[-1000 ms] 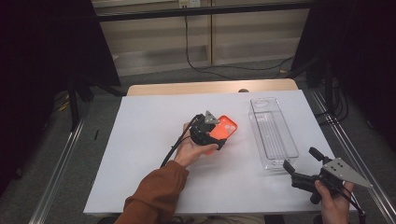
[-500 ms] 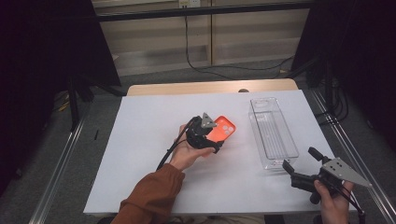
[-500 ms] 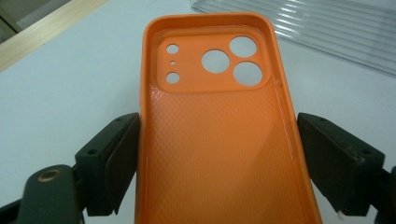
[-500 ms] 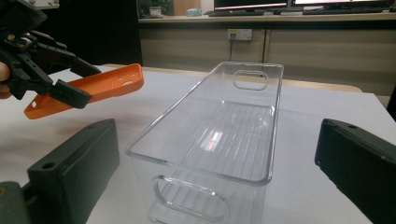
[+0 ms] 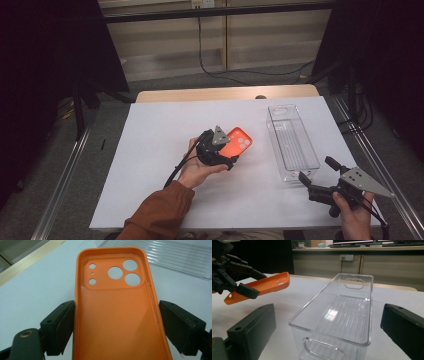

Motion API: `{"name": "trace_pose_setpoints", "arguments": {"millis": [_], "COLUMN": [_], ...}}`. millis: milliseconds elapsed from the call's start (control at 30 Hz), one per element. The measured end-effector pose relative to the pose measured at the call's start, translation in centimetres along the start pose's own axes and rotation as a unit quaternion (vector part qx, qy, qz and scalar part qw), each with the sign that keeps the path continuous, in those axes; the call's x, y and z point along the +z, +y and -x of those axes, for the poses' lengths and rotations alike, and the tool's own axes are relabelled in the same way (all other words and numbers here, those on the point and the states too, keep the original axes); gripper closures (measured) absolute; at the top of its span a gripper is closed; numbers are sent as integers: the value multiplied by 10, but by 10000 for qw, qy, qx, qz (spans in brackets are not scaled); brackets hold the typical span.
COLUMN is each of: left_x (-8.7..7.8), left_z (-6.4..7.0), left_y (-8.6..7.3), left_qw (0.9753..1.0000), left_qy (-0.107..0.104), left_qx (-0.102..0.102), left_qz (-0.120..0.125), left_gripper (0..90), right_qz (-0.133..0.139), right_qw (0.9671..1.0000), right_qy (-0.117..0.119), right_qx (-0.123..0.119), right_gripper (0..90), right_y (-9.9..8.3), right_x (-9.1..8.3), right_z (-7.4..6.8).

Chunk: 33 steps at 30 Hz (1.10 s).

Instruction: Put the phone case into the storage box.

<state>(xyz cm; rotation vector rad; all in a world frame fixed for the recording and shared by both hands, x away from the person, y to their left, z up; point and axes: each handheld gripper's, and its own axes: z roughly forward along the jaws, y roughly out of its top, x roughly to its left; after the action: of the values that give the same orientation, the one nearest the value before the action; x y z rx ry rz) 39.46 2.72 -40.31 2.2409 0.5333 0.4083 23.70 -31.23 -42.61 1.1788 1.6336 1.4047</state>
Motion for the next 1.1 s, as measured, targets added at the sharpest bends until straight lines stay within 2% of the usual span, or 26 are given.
{"name": "trace_pose_setpoints", "arguments": {"millis": [67, 300, 400, 633, 733, 867, 1000, 1100], "left_x": [-3, -12, -15, -24, -26, -29, -33, -35], "left_z": [1, 6, 8, 11, 11, 14, 18, 20], "left_y": [-2, -6, -8, -9, -12, -15, -16, -18], "left_qw": [10000, 9999, 9998, 9995, 9996, 9994, 9993, 9991], "left_qy": [41, 96, 123, 156, 143, 166, 178, 179], "left_qx": [44, 104, 97, 219, 217, 316, 311, 349], "left_qz": [30, 80, 112, 177, 128, 21, 121, 180], "left_gripper": [164, 164, 164, 164, 164, 164, 164, 164], "right_qz": [-3, -74, -167, -393, -411, -403, -358, -445], "right_qw": [10000, 9993, 9986, 9968, 9960, 9951, 9938, 9938], "right_qy": [51, 343, 474, 627, 723, 824, 1010, 982], "right_qx": [29, -117, -178, -313, -335, -363, -281, -258], "right_gripper": [0, 0, 0, 0, 0, 0, 0, 6], "right_y": [2, 9, 10, 13, 16, 21, 25, 27], "right_x": [1, 9, 13, 26, 30, 34, 38, 44], "right_z": [-2, -11, -16, -27, -30, -34, -39, -41]}}
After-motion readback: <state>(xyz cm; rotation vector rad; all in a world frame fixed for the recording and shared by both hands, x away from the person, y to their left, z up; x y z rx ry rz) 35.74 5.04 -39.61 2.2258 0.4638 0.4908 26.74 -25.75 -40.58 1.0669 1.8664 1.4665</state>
